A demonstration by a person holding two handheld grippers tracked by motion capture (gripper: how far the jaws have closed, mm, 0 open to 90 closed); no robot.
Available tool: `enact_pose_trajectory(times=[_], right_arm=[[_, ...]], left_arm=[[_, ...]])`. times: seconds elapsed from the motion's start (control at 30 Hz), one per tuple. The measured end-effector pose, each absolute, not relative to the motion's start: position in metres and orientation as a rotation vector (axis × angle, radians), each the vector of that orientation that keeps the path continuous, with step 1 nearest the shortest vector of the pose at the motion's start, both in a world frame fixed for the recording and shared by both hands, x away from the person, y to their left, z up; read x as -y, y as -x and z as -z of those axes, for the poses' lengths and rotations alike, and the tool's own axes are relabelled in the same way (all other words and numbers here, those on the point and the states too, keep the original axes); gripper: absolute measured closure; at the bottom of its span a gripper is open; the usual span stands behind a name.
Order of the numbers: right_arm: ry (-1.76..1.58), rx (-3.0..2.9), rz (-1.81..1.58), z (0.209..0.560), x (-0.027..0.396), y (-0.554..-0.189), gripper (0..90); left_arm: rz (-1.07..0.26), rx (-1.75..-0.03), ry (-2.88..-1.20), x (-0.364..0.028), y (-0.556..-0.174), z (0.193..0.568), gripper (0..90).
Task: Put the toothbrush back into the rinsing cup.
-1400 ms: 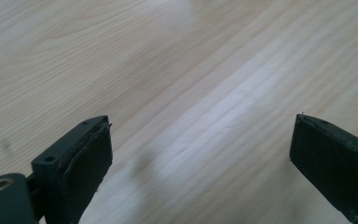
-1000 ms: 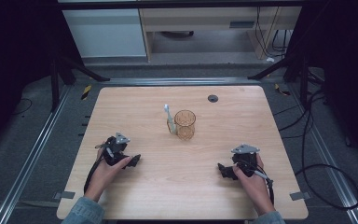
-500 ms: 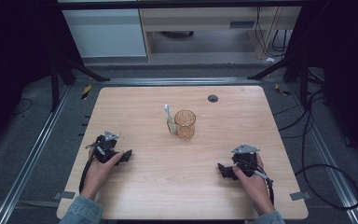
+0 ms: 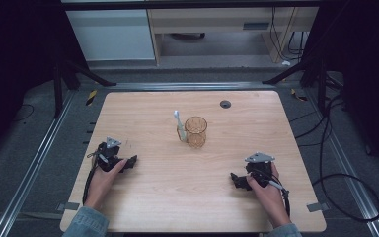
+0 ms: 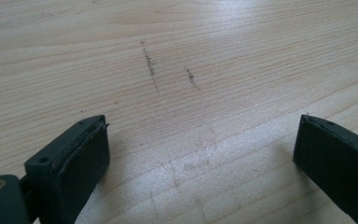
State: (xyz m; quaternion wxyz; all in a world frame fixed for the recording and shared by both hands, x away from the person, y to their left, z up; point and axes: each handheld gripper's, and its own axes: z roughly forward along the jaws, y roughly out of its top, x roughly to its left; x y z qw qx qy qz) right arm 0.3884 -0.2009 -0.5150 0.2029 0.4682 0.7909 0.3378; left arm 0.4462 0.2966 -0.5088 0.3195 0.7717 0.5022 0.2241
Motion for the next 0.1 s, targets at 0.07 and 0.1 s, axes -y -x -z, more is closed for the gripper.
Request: enact_pose_trajectory(times=[0.07, 0.1], right_arm=[[-1.308, -2.207, -0.944, 0.5150, 0.2008, -0.3884, 0.3], [-1.308, -2.208, -0.944, 0.5150, 0.2009, -0.3884, 0.4]], left_arm=[[-0.588, -1.325, -2.032, -0.2967, -0.4464, 0.5088, 2.2], [-0.590, -1.331, -2.029, -0.2967, -0.4467, 0.5091, 0.9]])
